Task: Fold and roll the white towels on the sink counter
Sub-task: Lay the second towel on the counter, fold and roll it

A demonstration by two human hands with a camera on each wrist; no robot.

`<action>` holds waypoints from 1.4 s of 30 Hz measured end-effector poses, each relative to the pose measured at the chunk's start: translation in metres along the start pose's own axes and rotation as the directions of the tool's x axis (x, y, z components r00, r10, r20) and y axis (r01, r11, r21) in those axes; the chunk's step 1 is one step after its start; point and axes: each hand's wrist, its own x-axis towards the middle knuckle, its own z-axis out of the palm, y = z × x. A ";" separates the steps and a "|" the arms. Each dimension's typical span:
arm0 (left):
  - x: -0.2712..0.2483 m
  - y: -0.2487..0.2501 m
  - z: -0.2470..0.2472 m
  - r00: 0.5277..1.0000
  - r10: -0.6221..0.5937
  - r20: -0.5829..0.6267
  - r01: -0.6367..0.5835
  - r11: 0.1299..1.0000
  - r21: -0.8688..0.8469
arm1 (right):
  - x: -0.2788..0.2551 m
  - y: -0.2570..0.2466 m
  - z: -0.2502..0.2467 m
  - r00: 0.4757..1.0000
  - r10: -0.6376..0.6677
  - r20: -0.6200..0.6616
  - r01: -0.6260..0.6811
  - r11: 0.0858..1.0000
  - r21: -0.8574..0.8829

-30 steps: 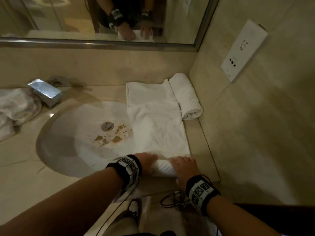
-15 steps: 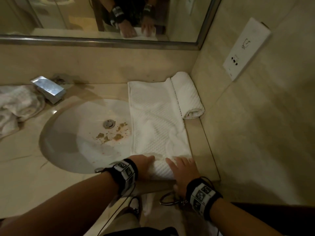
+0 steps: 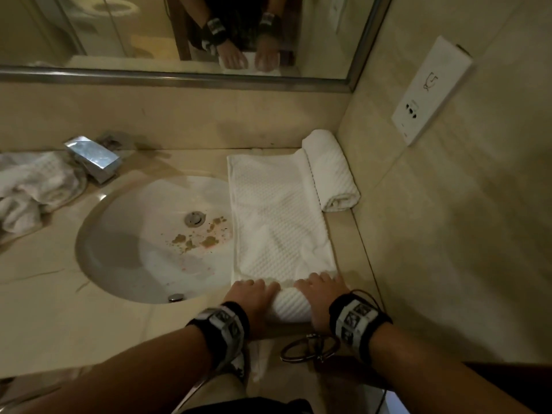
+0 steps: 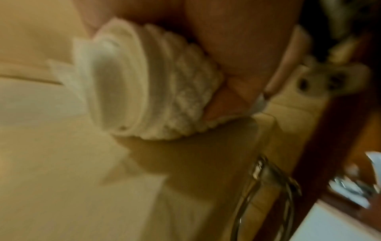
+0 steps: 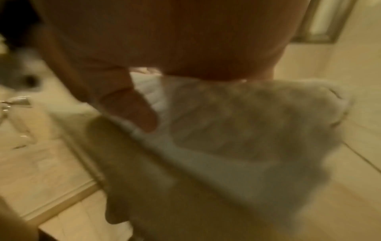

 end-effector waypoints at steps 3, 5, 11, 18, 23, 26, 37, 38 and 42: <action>0.013 -0.008 -0.023 0.979 -0.008 0.203 0.039 0.989 -0.146 | -0.012 -0.012 0.014 0.995 0.010 -0.103 -0.015 0.999 -0.048; 0.015 -0.008 -0.027 0.970 0.004 0.243 0.024 0.994 -0.111 | -0.010 -0.013 0.017 0.995 0.032 -0.092 -0.037 0.998 -0.050; -0.024 0.007 0.019 0.990 0.023 -0.136 0.001 0.984 0.175 | 0.012 0.006 -0.004 0.993 -0.056 0.108 0.033 0.979 0.200; 0.001 0.009 -0.009 0.998 -0.058 -0.026 0.056 0.997 -0.058 | -0.009 0.000 0.003 0.999 -0.014 -0.049 0.016 0.999 0.033; 0.010 0.005 -0.026 0.987 -0.101 0.125 0.114 0.988 -0.101 | -0.016 -0.001 0.030 0.982 0.040 -0.185 -0.037 0.999 0.022; -0.006 0.017 -0.006 0.991 -0.075 -0.112 0.086 0.992 0.094 | -0.005 0.006 0.020 0.991 0.047 -0.123 -0.039 0.997 0.069; -0.006 0.028 -0.006 0.995 -0.094 -0.040 0.093 0.995 -0.021 | -0.026 0.002 0.037 0.968 -0.031 -0.249 0.019 0.998 -0.051; -0.005 0.027 -0.013 0.993 -0.115 0.024 0.117 0.990 -0.080 | -0.029 0.001 0.040 0.970 -0.022 -0.240 0.009 0.998 -0.055; -0.012 0.033 -0.010 0.989 -0.146 0.008 0.147 0.989 -0.028 | -0.020 0.008 0.029 0.992 -0.011 -0.130 0.007 1.000 -0.030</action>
